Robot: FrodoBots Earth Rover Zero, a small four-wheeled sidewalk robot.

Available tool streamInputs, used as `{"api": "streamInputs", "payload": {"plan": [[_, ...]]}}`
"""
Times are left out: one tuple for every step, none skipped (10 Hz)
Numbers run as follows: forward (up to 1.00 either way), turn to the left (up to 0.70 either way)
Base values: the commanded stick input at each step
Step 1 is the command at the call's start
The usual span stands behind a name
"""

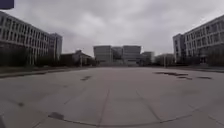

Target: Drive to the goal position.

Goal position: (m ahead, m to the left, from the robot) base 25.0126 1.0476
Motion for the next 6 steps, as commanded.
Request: {"api": "streamInputs", "payload": {"plan": [[0.7,0.0],[0.7,0.0],[0.7,0.0],[0.7,0.0],[0.7,0.0],[0.7,0.0]]}}
